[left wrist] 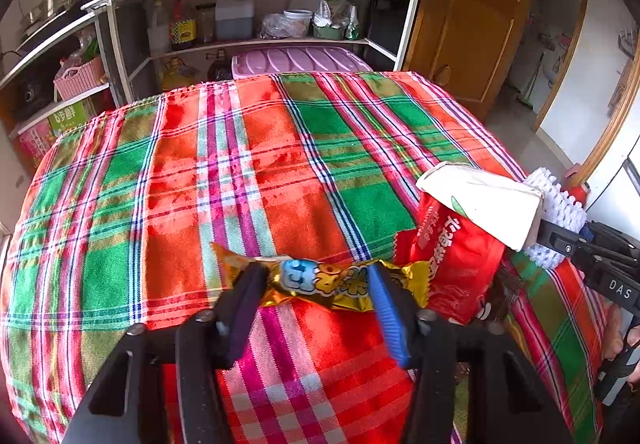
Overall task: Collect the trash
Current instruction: 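Grasp the white foam net with the right tool while the left tool grasps gold wrappers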
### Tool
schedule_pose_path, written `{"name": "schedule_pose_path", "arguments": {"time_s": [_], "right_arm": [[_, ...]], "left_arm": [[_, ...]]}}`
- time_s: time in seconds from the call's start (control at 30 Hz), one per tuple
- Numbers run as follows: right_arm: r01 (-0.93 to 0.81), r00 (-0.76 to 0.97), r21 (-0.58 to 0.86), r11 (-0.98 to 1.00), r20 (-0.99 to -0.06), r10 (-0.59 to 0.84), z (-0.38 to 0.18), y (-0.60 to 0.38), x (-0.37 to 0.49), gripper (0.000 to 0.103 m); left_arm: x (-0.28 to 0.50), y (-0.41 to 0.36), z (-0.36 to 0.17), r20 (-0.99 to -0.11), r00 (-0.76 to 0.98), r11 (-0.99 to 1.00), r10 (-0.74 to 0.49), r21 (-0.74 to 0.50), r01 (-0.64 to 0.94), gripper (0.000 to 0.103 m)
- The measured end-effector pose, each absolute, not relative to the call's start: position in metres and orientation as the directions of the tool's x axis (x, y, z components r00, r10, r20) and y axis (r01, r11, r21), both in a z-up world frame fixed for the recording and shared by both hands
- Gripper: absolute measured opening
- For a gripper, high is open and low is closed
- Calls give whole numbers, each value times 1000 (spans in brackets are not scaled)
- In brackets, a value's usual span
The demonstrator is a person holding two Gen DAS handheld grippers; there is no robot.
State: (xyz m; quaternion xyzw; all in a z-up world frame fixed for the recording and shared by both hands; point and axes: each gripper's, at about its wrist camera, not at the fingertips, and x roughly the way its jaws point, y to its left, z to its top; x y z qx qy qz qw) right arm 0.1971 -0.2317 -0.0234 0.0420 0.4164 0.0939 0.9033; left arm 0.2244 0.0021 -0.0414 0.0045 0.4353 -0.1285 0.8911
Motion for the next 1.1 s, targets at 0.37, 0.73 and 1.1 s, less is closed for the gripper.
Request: {"name": "schedule_pose_path", "arguments": {"time_s": [0.37,0.73,1.1], "right_arm": [[-134,637,155,979,-743,205,-23,-231,196,34],[-140,647,149,979,-735,205,-20,-232,189,22],[-144,662,158,977,-718,214,-11,-231,171,21]], "left_arm": [[217,3,-37,-761,616,971,-203,-76,227,18],[204,6,-28,-750,623,969,-221,-98,226,17],[187,5,-18,-736,633,966,-241,-118,231,17]]}}
